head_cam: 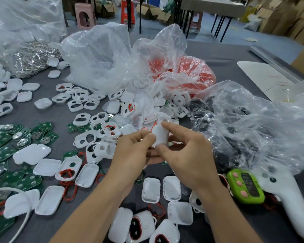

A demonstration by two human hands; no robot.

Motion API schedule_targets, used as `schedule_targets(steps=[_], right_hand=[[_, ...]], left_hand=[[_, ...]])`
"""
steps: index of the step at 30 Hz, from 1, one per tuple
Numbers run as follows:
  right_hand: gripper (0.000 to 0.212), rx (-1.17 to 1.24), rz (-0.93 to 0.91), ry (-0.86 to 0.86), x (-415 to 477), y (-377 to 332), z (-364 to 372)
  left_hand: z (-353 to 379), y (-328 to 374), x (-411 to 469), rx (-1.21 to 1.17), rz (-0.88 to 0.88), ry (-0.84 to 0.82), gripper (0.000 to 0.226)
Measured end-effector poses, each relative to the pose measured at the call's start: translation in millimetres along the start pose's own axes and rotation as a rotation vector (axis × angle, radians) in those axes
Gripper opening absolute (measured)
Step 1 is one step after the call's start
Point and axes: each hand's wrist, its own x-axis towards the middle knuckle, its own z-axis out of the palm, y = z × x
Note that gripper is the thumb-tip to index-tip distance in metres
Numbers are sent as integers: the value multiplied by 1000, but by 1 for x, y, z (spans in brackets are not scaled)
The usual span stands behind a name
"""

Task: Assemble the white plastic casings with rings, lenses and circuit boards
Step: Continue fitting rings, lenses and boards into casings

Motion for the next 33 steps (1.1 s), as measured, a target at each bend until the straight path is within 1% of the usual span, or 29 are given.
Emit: schedule_targets(steps=[1,2,4,8,12,18,21,23,25,28,31,33], right_hand=[[57,-32,-12,-26,0,0,-1],[60,-50,-21,-38,1,0,-2],[58,12,-23,-53,1,0,-5],[50,248,-1,-169,4,-2,-10],[55,399,61,-217,7,3,-10],[56,642,125,-284,7,2,-10],[57,586,141,-254,6,1,-9],[56,433,96,-180,4,-1,-7],[55,269,36,-106,2,-3,-5],[56,139,-35,-65,-1,-5,-3],[55,97,-63,-56,-1,-5,-2],[49,165,-40,-56,0,-4,-4]], left_hand=[[-2,1,0,-3,-8,-11,37],[-4,3,1,-13,-17,-34,31],[-8,5,3,-53,-48,-109,22],[-13,6,6,-135,-131,-214,31],[-16,9,8,-271,-210,-285,40],[-17,9,10,-413,-260,-316,34],[-15,9,9,-432,-258,-324,38],[-13,9,9,-431,-250,-315,40],[-12,9,8,-405,-233,-302,38],[-9,9,6,-347,-217,-265,29],[-8,9,5,-318,-207,-247,24],[-9,9,6,-330,-212,-261,26]])
